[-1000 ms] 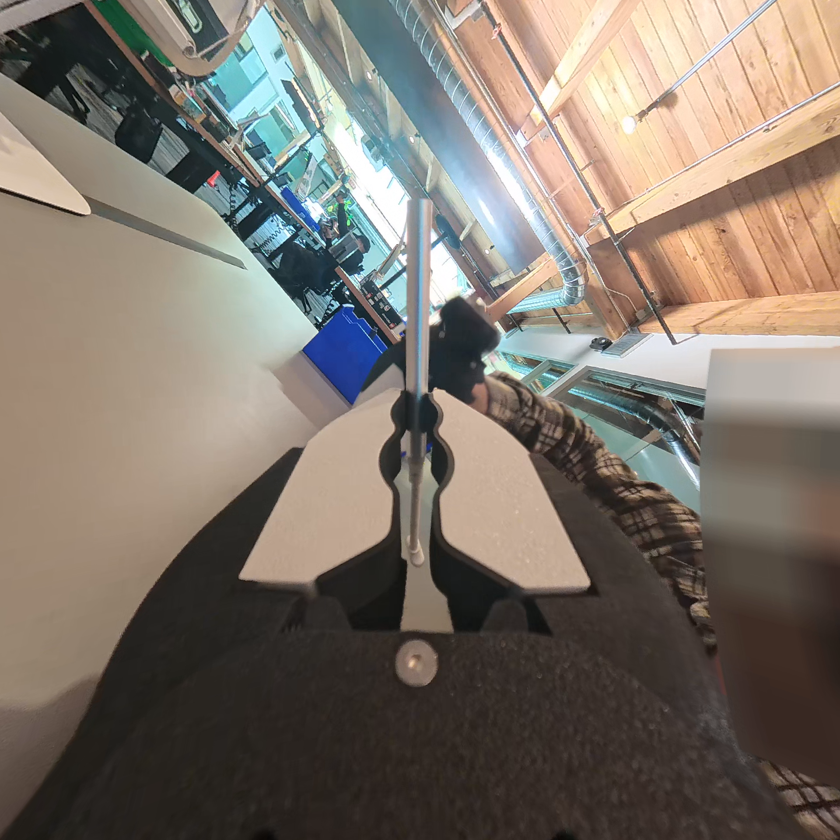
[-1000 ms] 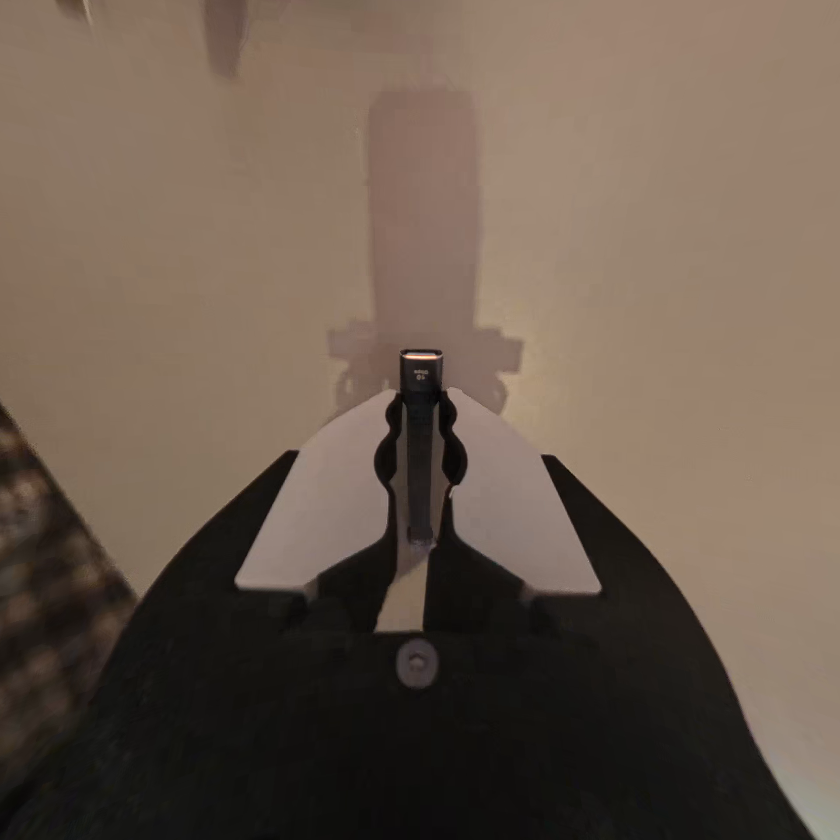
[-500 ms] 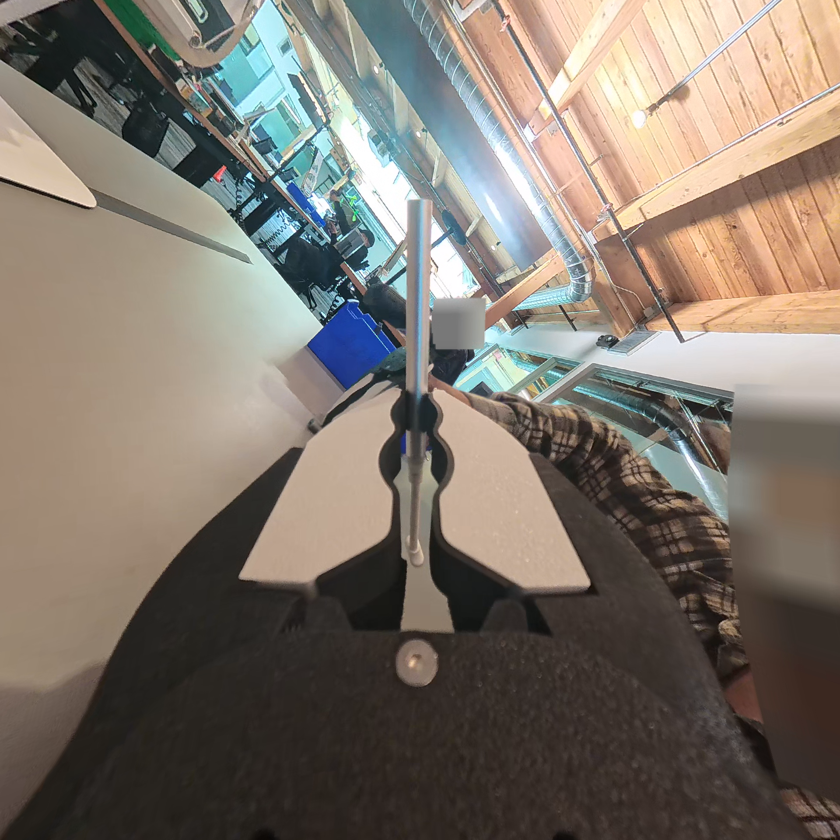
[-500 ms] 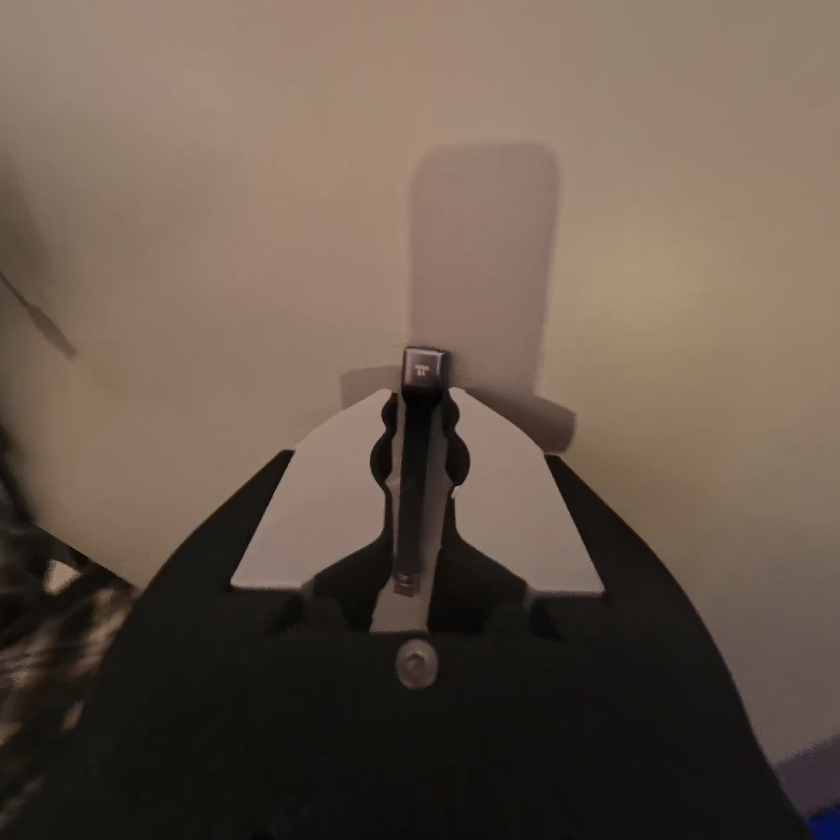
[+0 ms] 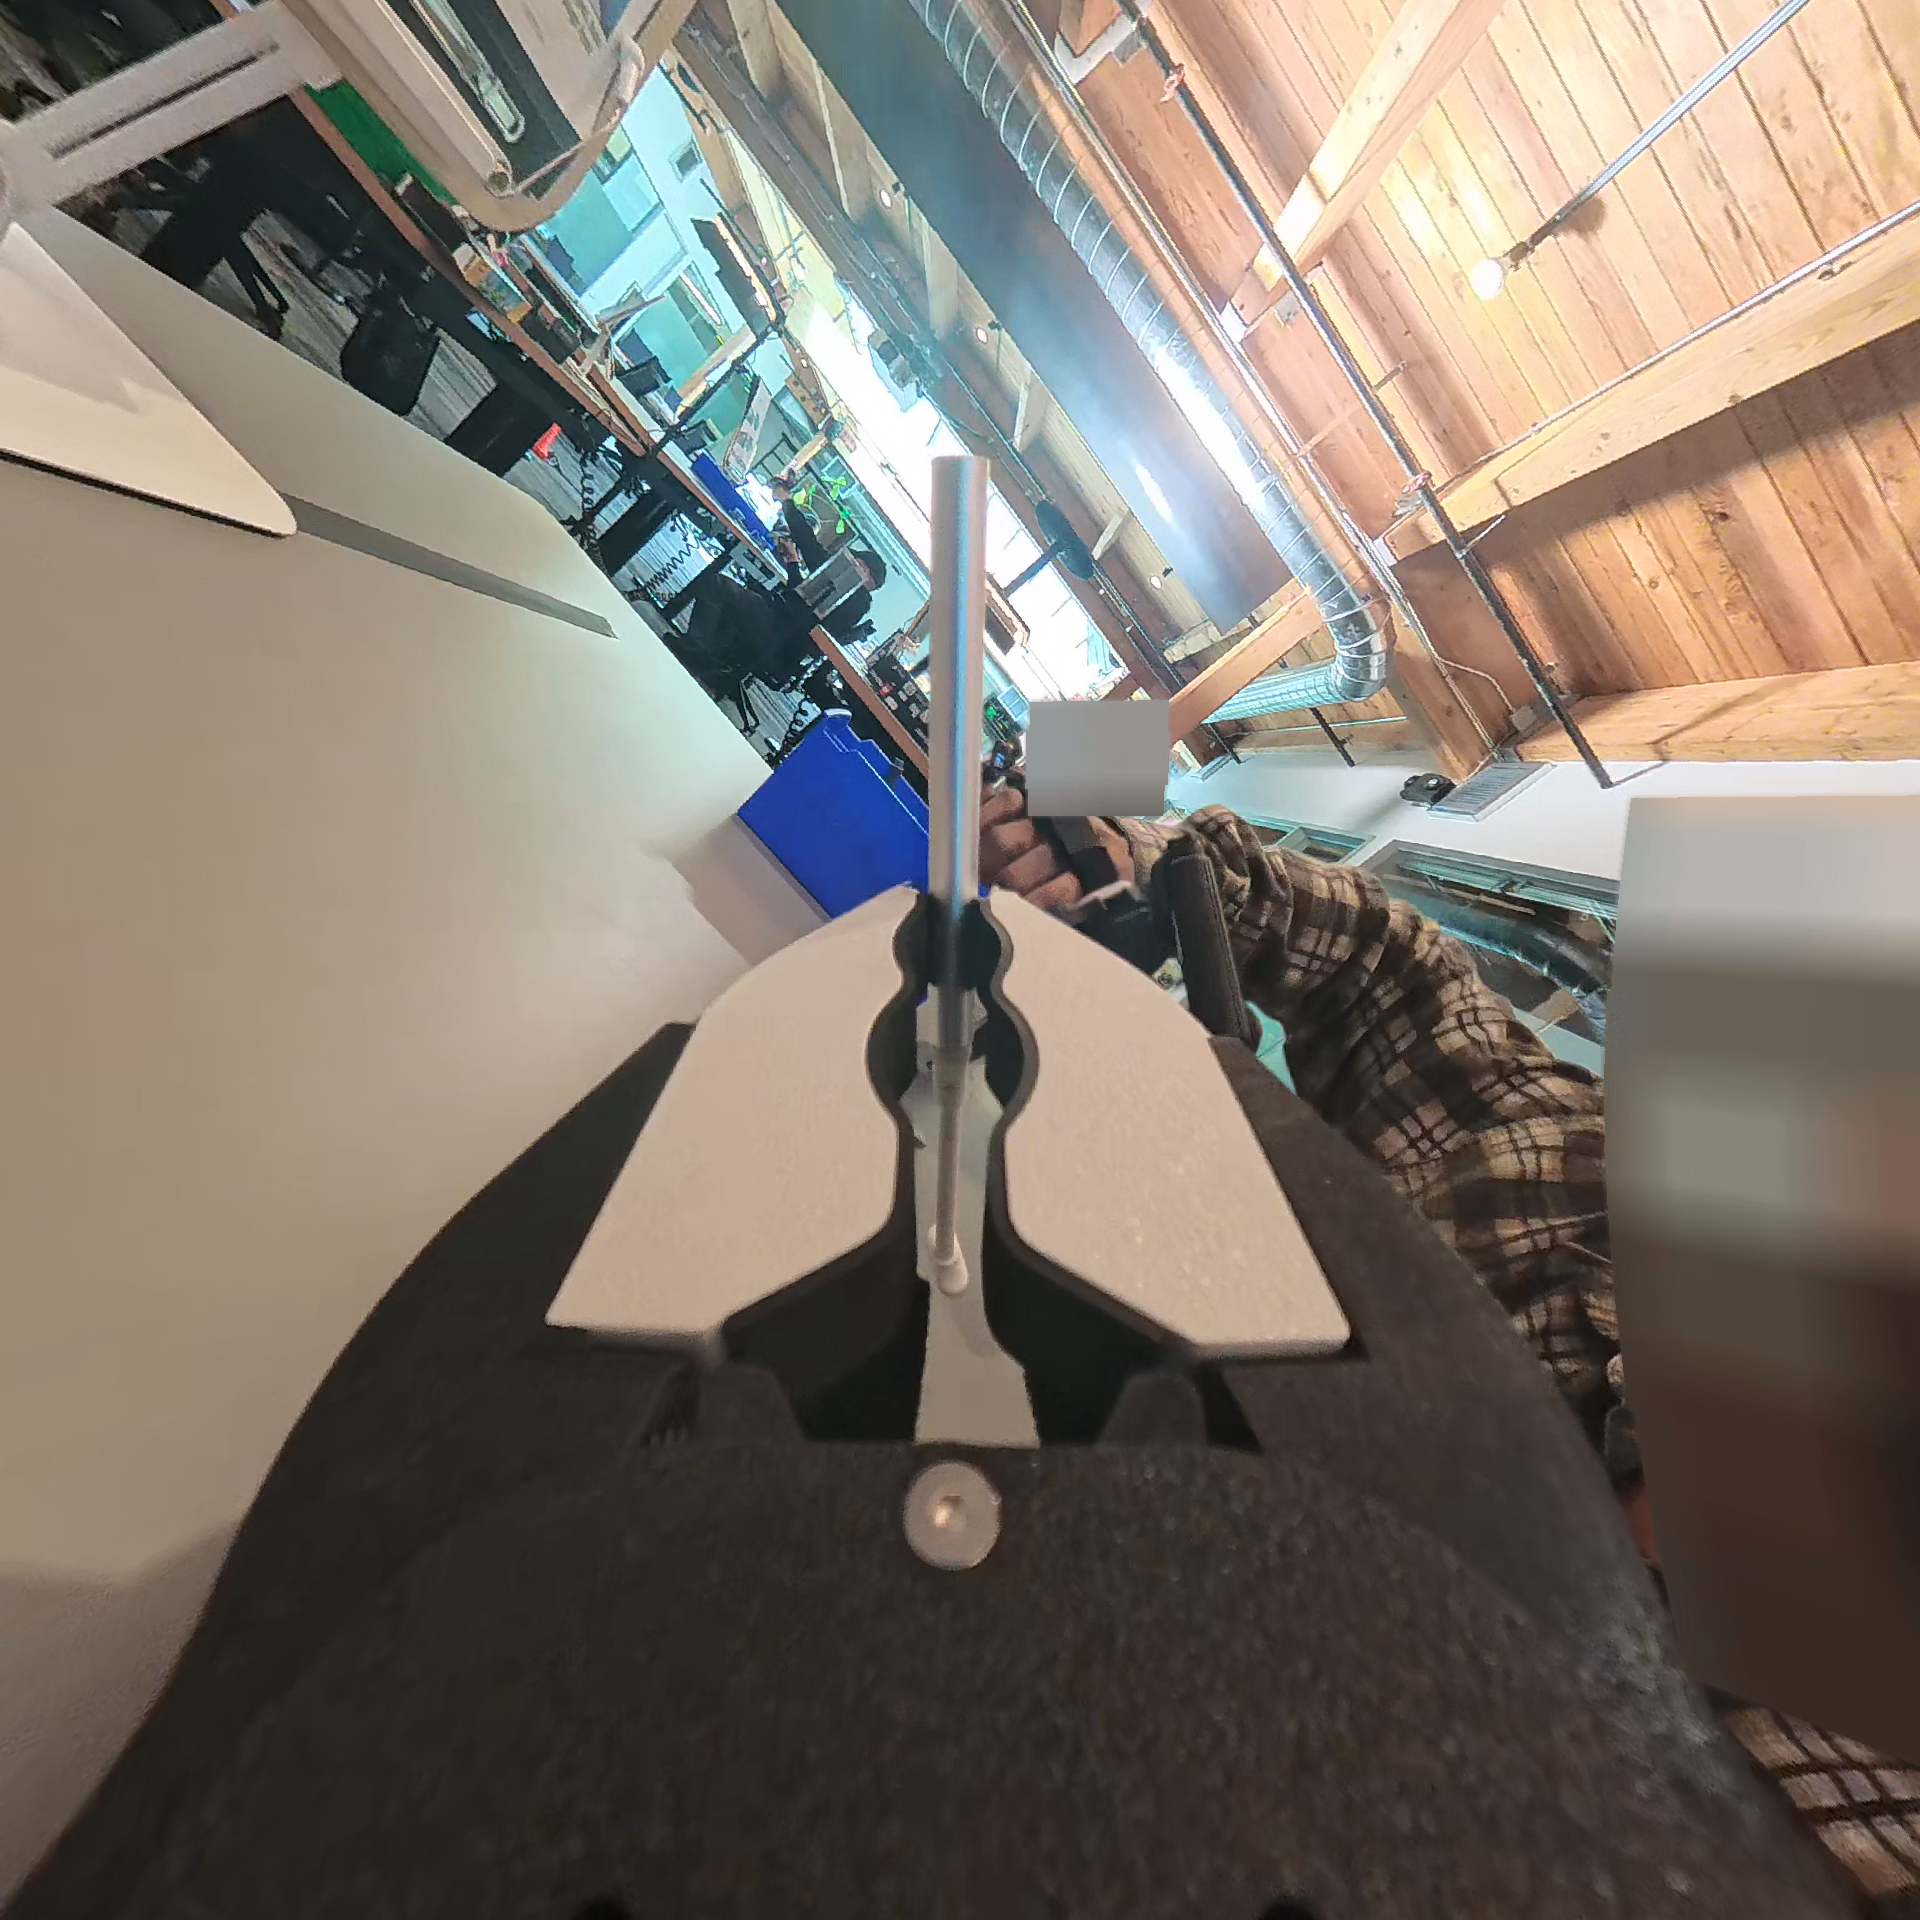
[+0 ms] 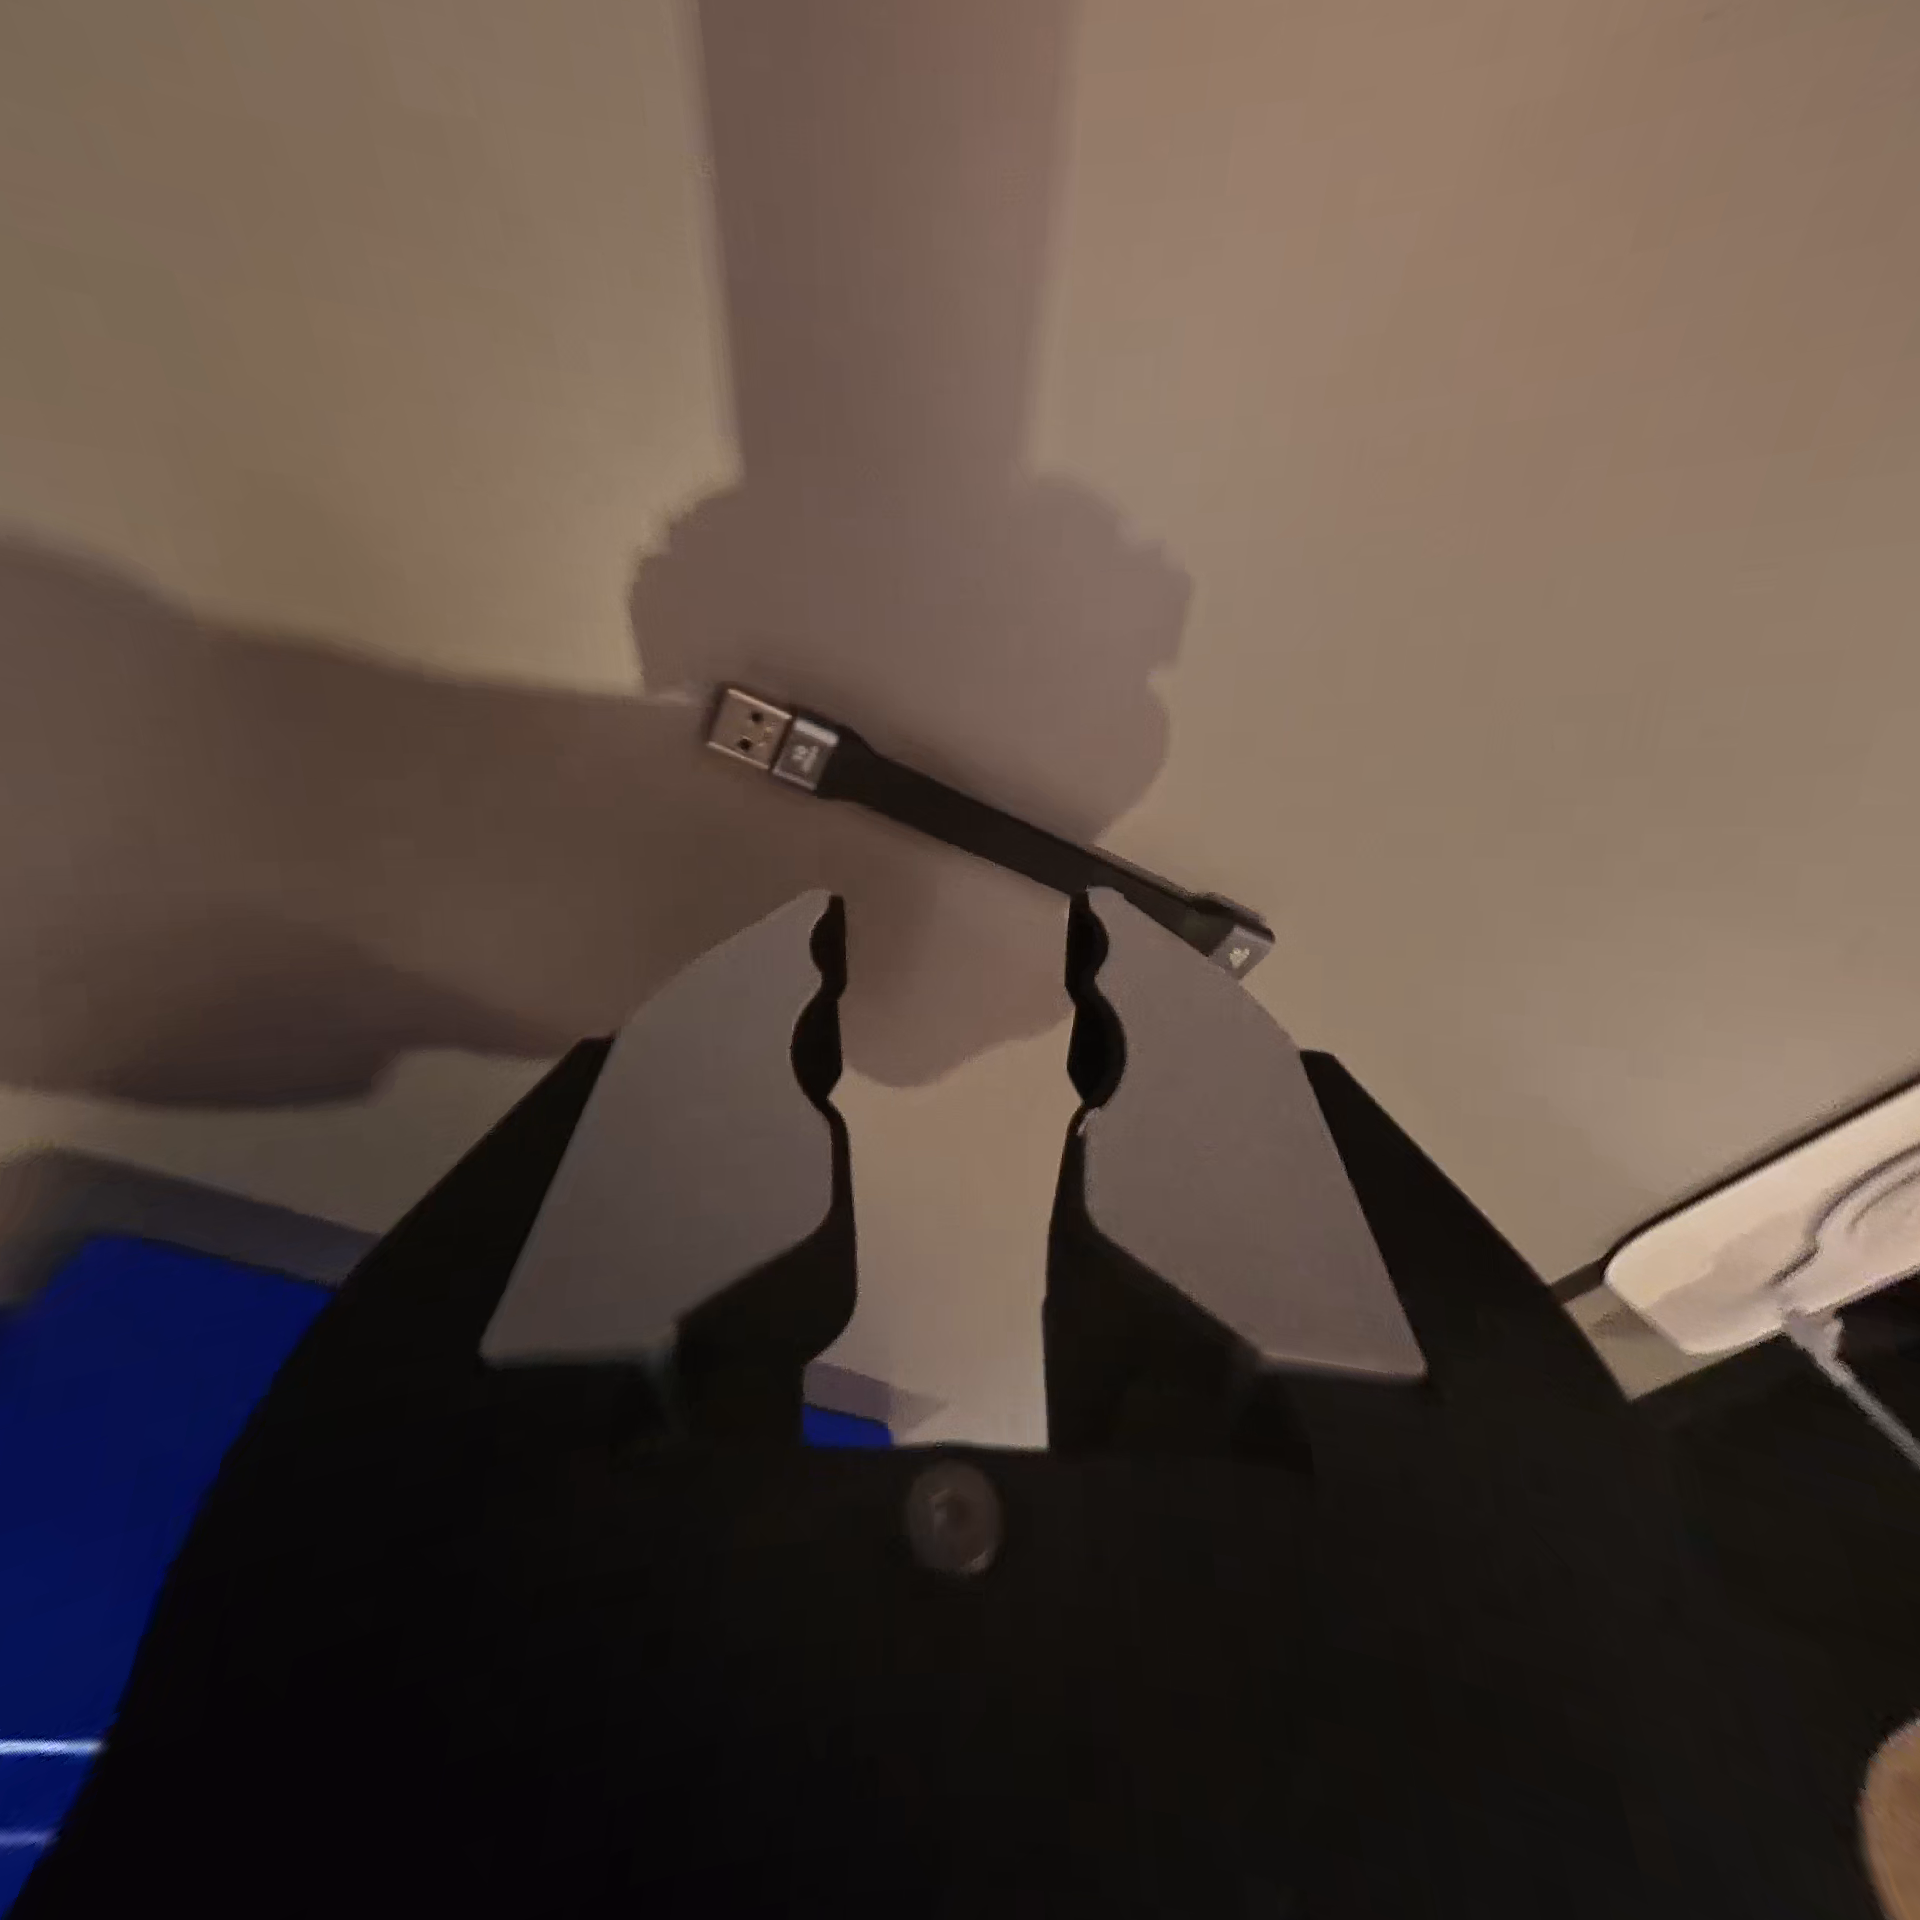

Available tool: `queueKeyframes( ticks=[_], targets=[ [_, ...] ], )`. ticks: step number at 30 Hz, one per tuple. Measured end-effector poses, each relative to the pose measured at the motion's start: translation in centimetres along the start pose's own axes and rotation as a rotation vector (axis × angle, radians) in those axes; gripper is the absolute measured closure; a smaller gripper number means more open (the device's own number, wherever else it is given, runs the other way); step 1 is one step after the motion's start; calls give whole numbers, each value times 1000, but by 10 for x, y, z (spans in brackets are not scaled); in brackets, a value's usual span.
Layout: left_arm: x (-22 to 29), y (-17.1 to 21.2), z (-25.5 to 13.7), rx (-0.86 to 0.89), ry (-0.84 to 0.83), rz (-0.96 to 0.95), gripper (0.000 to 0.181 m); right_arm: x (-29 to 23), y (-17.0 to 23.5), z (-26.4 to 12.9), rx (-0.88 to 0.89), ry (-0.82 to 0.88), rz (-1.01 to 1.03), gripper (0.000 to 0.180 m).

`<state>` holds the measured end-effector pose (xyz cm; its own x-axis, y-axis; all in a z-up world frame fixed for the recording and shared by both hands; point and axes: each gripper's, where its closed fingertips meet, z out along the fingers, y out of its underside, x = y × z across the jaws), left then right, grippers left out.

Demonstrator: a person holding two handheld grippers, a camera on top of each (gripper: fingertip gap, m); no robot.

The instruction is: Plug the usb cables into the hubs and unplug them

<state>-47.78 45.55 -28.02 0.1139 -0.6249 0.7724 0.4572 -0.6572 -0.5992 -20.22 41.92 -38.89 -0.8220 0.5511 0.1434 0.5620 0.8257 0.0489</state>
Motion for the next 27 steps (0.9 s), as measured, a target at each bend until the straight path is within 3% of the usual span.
queueKeyframes(
  ticks=[8,16,19,27],
  targets=[
    [1,-2,-2,0,-15,23,174,-21,-3,29,-116,-101,-355,135],
    [-1,0,-1,-7,-10,8,174,-20,-8,33,-142,-189,-327,161],
    [0,2,1,-18,-12,6,174,-16,-10,32,-148,-259,-20,171],
    [-3,6,3,-31,-21,-21,174,-1,-20,32,35,-280,904,171]
  ],
)
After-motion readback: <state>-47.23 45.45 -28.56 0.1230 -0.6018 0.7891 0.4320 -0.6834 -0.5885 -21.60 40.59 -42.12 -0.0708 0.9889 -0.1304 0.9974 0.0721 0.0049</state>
